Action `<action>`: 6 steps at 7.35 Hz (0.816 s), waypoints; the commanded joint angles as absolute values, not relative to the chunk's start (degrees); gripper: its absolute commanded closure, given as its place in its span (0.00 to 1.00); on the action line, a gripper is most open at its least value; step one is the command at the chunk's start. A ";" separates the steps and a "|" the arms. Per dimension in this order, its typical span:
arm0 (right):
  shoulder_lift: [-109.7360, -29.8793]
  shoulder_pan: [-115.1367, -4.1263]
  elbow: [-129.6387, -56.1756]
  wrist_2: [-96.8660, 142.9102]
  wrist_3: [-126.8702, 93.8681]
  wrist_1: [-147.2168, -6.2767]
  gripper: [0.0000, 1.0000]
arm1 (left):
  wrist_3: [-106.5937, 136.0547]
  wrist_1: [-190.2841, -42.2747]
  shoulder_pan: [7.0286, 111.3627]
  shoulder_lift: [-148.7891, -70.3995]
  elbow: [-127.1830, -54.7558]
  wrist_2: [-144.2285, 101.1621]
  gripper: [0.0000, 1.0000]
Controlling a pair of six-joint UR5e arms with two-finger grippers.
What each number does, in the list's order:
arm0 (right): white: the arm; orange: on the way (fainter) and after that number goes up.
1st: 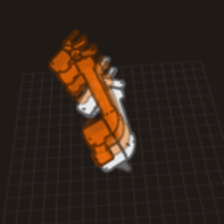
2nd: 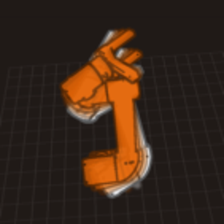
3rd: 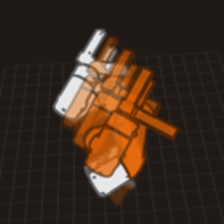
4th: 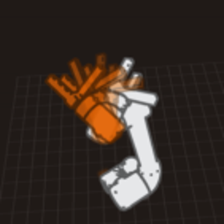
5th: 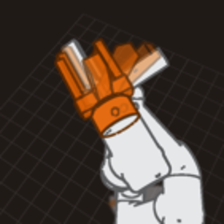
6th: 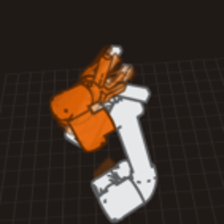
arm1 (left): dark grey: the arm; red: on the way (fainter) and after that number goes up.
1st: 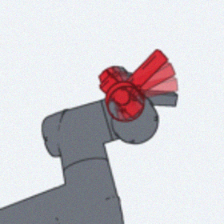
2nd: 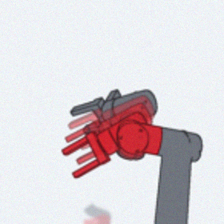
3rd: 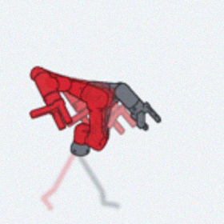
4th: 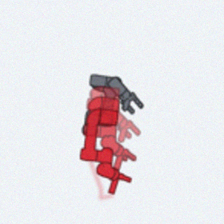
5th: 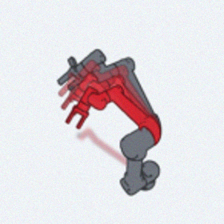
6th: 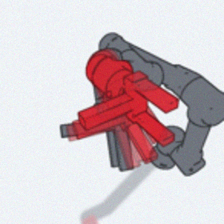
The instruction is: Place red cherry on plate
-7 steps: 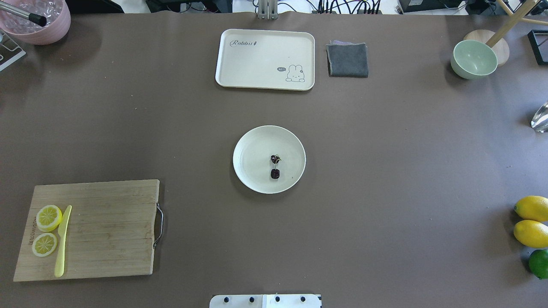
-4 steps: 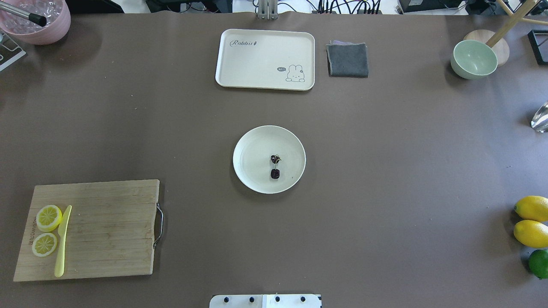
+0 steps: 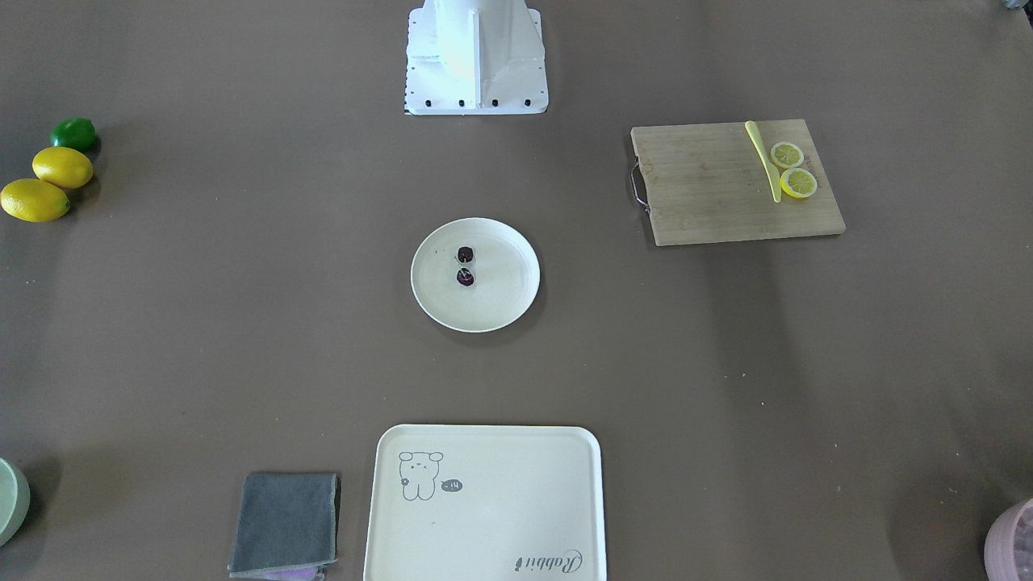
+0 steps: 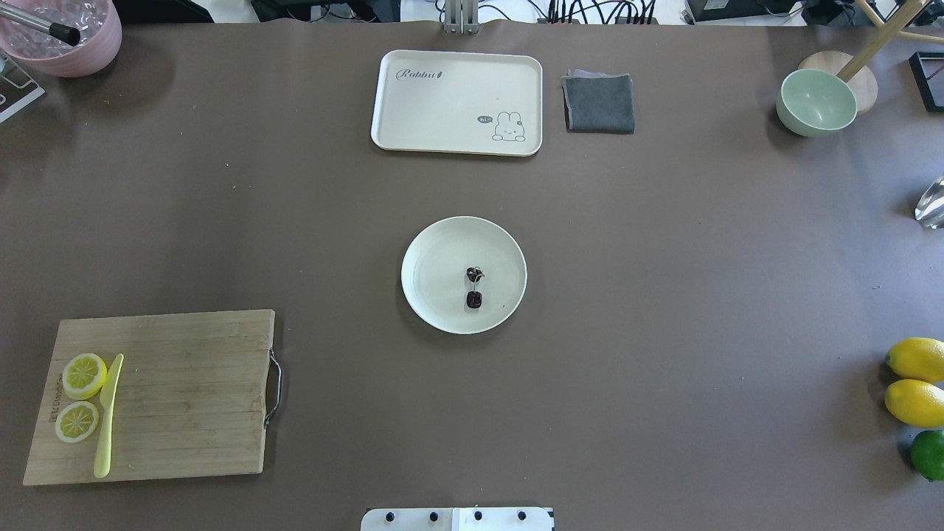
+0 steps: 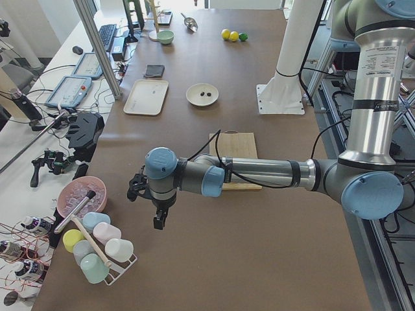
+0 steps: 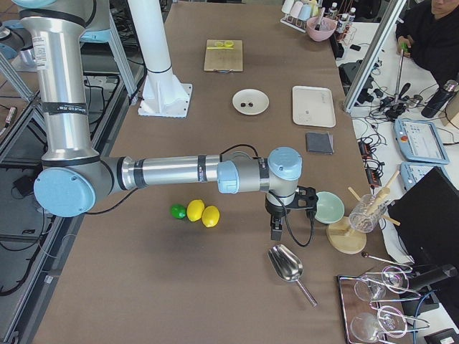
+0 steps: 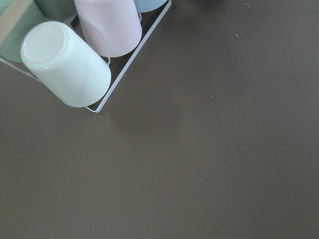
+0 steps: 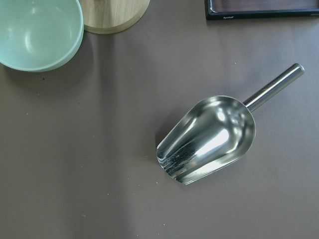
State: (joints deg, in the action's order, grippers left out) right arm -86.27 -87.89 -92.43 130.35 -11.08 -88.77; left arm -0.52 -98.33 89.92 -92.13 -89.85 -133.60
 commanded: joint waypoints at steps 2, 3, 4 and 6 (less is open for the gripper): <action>-85.96 -87.89 -92.55 130.69 -11.07 -88.68 0.00 | -0.53 -98.35 89.91 -92.20 -89.82 -133.51 0.02; -85.96 -87.89 -92.55 130.69 -11.07 -88.77 0.00 | -0.53 -98.35 89.91 -92.20 -89.82 -133.51 0.02; -85.87 -87.89 -92.55 130.69 -11.07 -88.68 0.00 | -0.53 -98.35 89.91 -92.28 -89.82 -133.51 0.02; -85.78 -87.89 -92.37 130.61 -10.99 -88.24 0.00 | -0.44 -98.35 89.91 -92.64 -89.74 -133.51 0.02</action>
